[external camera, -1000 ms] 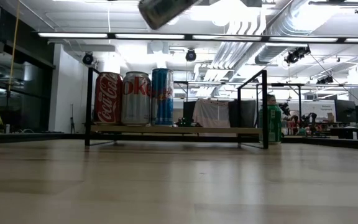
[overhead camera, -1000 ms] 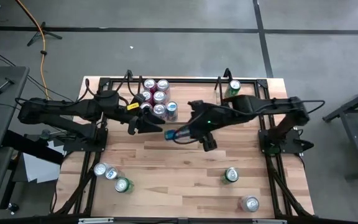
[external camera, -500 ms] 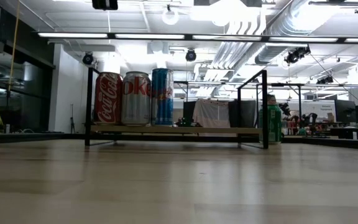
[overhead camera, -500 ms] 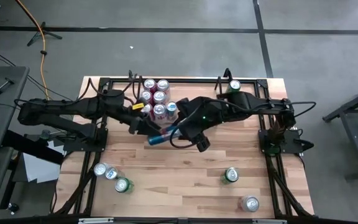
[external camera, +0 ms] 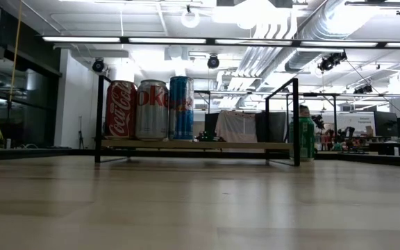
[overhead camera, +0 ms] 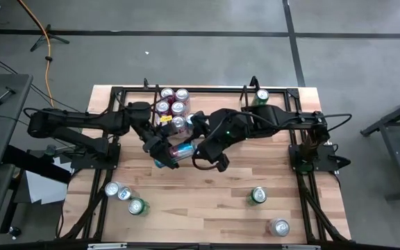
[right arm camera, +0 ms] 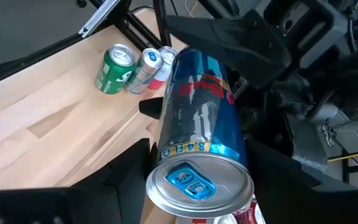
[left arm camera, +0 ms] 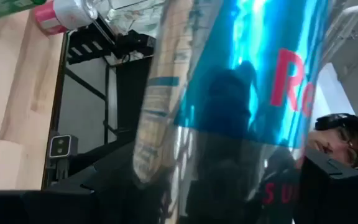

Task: Place canned beverage on shelf
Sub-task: Put the right blue soda can on the shelf aligned with the other blue soda can

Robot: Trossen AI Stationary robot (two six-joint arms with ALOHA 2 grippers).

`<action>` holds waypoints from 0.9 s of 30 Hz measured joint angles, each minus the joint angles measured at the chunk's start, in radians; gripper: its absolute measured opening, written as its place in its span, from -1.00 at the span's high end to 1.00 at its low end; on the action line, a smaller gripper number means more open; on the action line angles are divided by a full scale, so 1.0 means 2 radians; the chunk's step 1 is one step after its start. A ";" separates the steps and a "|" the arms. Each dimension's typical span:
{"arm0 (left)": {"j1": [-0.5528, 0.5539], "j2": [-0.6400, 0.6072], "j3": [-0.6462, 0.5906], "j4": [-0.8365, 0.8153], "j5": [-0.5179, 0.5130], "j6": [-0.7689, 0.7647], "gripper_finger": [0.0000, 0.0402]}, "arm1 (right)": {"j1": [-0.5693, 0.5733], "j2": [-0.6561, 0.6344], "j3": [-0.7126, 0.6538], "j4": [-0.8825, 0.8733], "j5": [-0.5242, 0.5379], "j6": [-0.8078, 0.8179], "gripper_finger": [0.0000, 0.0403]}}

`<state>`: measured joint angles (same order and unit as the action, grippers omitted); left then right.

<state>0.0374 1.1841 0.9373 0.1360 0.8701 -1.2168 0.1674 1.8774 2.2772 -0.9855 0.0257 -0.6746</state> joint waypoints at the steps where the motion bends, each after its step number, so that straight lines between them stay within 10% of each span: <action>1: 0.000 0.000 0.000 0.005 0.002 -0.001 -0.41 | 0.000 0.000 0.000 0.000 0.000 0.000 -0.10; 12: 0.014 -0.002 0.000 0.009 0.016 0.010 0.15 | -0.001 0.000 0.000 0.008 0.005 -0.003 -0.15; 27: 0.071 -0.067 0.000 -0.139 -0.012 0.137 0.15 | -0.003 -0.010 0.032 -0.127 0.091 0.129 -0.30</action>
<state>0.1801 1.0511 0.9375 -0.1420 0.8459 -0.9425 0.1605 1.8566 2.3411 -1.2402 0.2085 -0.4160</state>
